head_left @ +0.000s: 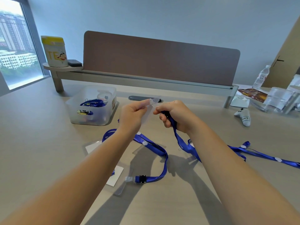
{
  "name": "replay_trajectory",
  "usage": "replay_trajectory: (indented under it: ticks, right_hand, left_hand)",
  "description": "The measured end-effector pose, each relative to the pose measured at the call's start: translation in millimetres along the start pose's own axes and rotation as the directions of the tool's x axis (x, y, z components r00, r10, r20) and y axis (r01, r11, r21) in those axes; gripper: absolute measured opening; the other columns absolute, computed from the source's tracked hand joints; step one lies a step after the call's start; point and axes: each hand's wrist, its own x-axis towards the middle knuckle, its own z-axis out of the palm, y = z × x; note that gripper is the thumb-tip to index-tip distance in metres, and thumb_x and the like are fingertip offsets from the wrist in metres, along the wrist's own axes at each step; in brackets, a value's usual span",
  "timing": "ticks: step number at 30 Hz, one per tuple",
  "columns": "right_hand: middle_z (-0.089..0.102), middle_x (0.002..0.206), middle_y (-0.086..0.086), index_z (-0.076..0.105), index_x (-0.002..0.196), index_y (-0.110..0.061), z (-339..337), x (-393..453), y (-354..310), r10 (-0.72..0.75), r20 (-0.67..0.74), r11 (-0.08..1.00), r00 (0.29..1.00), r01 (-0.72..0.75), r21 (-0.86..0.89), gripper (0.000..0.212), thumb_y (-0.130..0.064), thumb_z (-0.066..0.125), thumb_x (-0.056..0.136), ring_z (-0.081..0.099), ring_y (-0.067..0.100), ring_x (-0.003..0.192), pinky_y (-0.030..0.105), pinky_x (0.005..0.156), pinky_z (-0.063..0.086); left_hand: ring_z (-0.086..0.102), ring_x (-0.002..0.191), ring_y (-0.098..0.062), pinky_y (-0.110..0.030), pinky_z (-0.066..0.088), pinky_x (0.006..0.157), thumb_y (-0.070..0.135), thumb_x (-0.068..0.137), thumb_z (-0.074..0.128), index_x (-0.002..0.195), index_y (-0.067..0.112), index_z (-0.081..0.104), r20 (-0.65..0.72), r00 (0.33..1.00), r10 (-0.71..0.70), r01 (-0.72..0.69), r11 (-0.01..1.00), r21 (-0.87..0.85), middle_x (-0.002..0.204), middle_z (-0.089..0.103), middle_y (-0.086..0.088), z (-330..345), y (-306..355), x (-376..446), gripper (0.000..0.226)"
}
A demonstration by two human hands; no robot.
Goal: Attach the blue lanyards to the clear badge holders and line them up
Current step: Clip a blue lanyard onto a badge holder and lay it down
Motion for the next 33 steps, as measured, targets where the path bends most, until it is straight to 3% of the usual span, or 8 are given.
replay_trajectory:
  ticks: [4,7,12,15,17,26,30,33]
  right_hand:
    - [0.046,0.036,-0.006,0.06,0.073,-0.006,1,0,2,-0.039,0.011,0.998,0.999,0.039,0.049,0.025,-0.013,0.045,0.092,0.036,0.002,0.028,0.013,0.034,0.031]
    - [0.045,0.048,0.0,0.059,0.075,-0.008,4,0,4,-0.048,0.007,0.996,0.999,0.047,0.077,0.031,-0.024,0.042,0.095,0.036,0.003,0.032,0.016,0.041,0.032]
    - [0.049,0.052,0.0,0.06,0.072,-0.009,6,-1,4,0.05,-0.014,0.996,0.999,-0.049,0.068,0.054,-0.054,0.038,0.09,0.042,0.007,0.043,0.018,0.048,0.038]
    - [0.051,0.058,0.001,0.061,0.073,-0.009,7,0,5,0.038,-0.03,0.999,0.999,-0.037,0.027,0.046,-0.048,0.042,0.091,0.043,0.009,0.049,0.019,0.052,0.038]
    - [0.051,0.06,0.002,0.06,0.074,-0.009,9,-1,6,0.018,-0.03,0.999,0.999,-0.017,0.039,0.04,-0.04,0.043,0.093,0.043,0.01,0.05,0.019,0.052,0.037]
    - [0.058,0.067,0.002,0.062,0.081,-0.012,14,2,7,-0.068,-0.014,0.994,0.998,0.069,0.089,0.025,-0.022,0.045,0.095,0.047,0.009,0.052,0.013,0.044,0.042]
    - [0.059,0.058,-0.001,0.064,0.073,-0.014,16,4,7,-0.13,-0.078,0.989,0.989,0.134,0.059,0.021,-0.02,0.054,0.091,0.047,0.006,0.045,0.01,0.039,0.041]
    - [0.055,0.045,-0.007,0.064,0.065,-0.016,18,6,6,-0.178,-0.131,0.984,0.975,0.178,-0.011,0.024,-0.02,0.059,0.088,0.043,0.008,0.045,0.009,0.038,0.037]
  left_hand:
    - [0.053,0.087,-0.021,-0.031,0.048,0.078,0.0,0.089,0.045,0.116,-0.001,0.056,0.019,0.984,0.176,-0.177,0.971,0.159,0.102,0.067,-0.022,0,-5,-2,0.029]
    - [0.054,0.089,-0.019,-0.016,0.042,0.071,0.002,0.09,0.045,0.119,0.002,0.055,0.042,0.957,0.286,-0.286,0.918,0.276,0.107,0.066,-0.021,-2,-11,1,0.031]
    - [0.069,0.076,-0.035,-0.034,0.056,0.066,0.001,0.082,0.049,0.103,-0.002,0.065,0.31,0.767,0.562,-0.626,0.549,0.554,0.086,0.073,-0.022,-15,-13,4,0.027]
    - [0.07,0.07,-0.032,-0.037,0.058,0.061,0.005,0.078,0.044,0.096,-0.001,0.068,0.421,0.688,0.591,-0.69,0.355,0.63,0.079,0.074,-0.018,-21,-14,9,0.03]
    - [0.07,0.069,-0.032,-0.036,0.058,0.06,0.002,0.075,0.052,0.095,-0.001,0.068,0.457,0.688,0.563,-0.691,0.317,0.65,0.079,0.074,-0.017,-24,-15,11,0.026]
    - [0.068,0.079,-0.034,-0.031,0.053,0.07,0.01,0.085,0.043,0.106,-0.001,0.064,0.327,0.771,0.547,-0.627,0.56,0.541,0.089,0.072,-0.021,-25,-19,9,0.031]
    - [0.057,0.091,-0.021,-0.028,0.045,0.079,0.003,0.09,0.045,0.117,0.006,0.057,0.192,0.943,0.27,-0.319,0.898,0.302,0.103,0.066,-0.015,-22,-12,9,0.03]
    - [0.055,0.094,-0.021,-0.032,0.048,0.08,0.012,0.089,0.048,0.107,0.006,0.061,0.253,0.967,0.017,-0.037,0.996,0.076,0.094,0.061,-0.005,-23,2,9,0.023]
